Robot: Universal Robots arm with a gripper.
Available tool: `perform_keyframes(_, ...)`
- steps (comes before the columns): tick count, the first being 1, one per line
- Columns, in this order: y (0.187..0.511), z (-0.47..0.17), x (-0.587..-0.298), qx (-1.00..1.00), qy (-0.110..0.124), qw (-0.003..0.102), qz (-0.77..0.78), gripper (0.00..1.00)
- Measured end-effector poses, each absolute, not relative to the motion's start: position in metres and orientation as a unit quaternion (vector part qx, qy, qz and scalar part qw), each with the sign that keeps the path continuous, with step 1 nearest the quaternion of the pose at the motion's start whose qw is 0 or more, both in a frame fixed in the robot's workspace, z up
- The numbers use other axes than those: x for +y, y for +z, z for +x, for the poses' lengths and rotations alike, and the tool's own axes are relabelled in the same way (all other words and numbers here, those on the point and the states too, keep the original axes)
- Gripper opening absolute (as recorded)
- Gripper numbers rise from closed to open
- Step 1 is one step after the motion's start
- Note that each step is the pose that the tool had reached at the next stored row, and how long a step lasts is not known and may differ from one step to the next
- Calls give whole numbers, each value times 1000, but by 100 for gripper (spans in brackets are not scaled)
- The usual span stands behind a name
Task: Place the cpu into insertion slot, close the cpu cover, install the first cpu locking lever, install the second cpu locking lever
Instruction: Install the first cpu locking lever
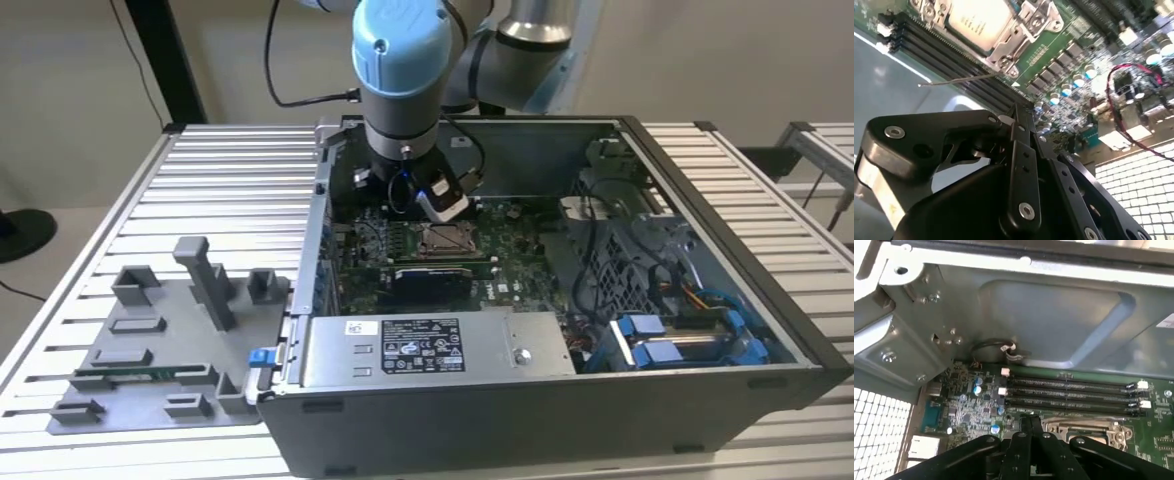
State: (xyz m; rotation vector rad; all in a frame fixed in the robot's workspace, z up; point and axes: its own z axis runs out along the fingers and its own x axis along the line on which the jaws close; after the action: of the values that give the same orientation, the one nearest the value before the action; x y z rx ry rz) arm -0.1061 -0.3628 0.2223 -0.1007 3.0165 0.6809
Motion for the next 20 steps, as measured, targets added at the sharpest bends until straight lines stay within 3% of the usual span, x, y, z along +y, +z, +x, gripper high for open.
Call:
perform_keyframes(7, 213, -103, -363, 972, 230, 24, -32, 0)
perform_keyframes(14, 212, -104, -368, 960, 275, 32, -33, 0)
perform_keyframes(20, 200, -104, -378, 960, 277, 32, -33, 0)
